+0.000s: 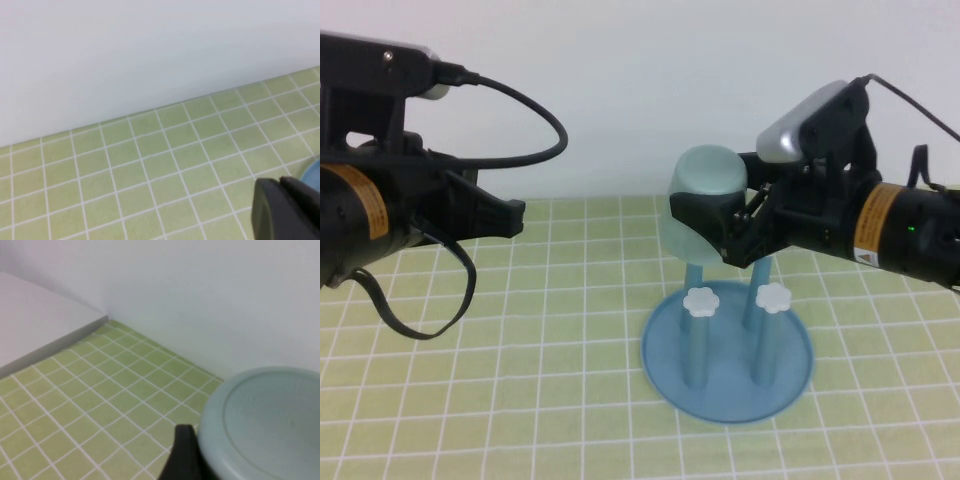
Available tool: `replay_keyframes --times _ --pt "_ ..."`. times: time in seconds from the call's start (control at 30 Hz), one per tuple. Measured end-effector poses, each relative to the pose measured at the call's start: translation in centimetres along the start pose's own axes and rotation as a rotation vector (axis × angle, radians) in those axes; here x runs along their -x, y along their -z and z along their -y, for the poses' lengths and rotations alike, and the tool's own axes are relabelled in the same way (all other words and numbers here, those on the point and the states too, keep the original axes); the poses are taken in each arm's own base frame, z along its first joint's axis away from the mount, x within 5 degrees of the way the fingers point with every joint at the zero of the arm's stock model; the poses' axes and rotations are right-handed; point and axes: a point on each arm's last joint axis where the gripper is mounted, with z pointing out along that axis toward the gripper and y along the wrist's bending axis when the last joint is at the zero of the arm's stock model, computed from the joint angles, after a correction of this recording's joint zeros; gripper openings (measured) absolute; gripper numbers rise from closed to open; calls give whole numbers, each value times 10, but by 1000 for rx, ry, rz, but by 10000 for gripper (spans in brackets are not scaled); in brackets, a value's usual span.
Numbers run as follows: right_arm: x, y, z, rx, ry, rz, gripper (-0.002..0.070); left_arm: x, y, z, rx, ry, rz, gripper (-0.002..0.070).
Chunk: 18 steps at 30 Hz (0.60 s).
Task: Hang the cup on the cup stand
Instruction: Place the cup on the cup holder
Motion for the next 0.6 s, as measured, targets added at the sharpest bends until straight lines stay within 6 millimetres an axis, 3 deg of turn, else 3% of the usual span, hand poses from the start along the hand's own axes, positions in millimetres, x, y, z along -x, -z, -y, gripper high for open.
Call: replay_keyframes --times 0.6 --pt "-45 -33 13 1 16 -120 592 2 0 1 -11 24 17 0"
